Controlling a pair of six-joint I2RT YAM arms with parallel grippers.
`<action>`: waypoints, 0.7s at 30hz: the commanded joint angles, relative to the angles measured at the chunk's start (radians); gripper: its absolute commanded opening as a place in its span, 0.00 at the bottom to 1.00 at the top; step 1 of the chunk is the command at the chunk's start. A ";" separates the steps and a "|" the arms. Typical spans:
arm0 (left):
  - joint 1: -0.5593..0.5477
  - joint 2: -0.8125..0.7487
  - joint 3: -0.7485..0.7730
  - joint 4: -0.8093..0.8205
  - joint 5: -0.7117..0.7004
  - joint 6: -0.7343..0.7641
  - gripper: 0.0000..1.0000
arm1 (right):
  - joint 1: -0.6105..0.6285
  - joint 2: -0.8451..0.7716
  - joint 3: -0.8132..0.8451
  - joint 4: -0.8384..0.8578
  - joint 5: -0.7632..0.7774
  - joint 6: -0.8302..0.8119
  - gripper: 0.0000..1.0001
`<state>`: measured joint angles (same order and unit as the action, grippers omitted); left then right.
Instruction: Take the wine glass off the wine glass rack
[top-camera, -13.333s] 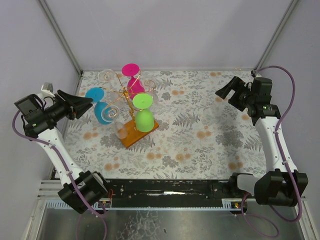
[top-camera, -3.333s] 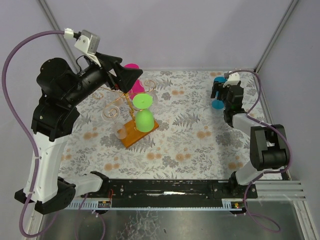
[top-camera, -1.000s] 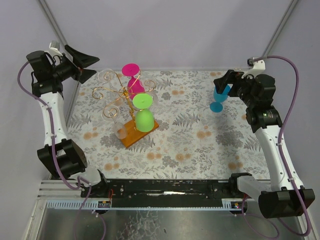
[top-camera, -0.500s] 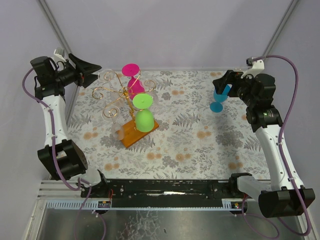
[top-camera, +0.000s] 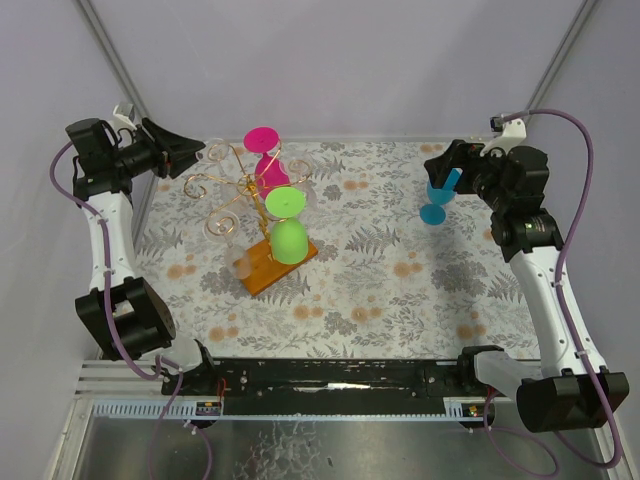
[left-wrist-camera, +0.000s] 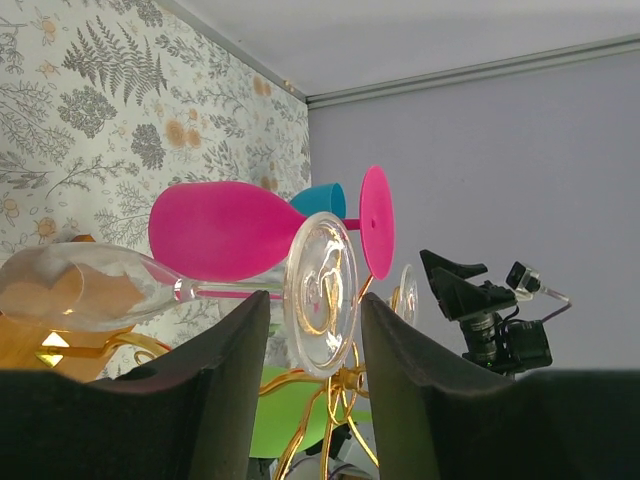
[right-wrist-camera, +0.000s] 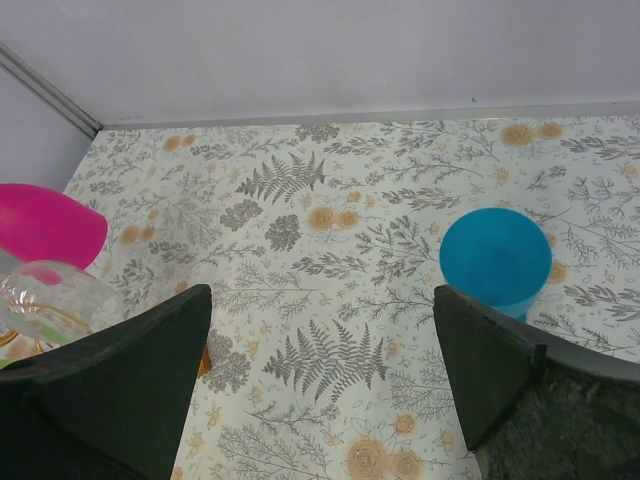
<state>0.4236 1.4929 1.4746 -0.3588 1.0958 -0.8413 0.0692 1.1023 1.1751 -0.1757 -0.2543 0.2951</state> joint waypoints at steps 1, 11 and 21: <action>0.003 -0.010 0.001 0.017 0.039 0.013 0.38 | -0.004 0.005 0.051 0.033 -0.017 -0.009 0.99; 0.003 0.018 0.006 0.017 0.065 0.019 0.17 | -0.003 0.010 0.052 0.034 -0.010 -0.002 0.99; 0.004 0.002 -0.003 0.035 0.080 -0.019 0.00 | -0.003 0.009 0.052 0.028 -0.011 -0.001 0.99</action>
<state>0.4236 1.5101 1.4746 -0.3592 1.1336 -0.8333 0.0692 1.1156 1.1751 -0.1757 -0.2543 0.2955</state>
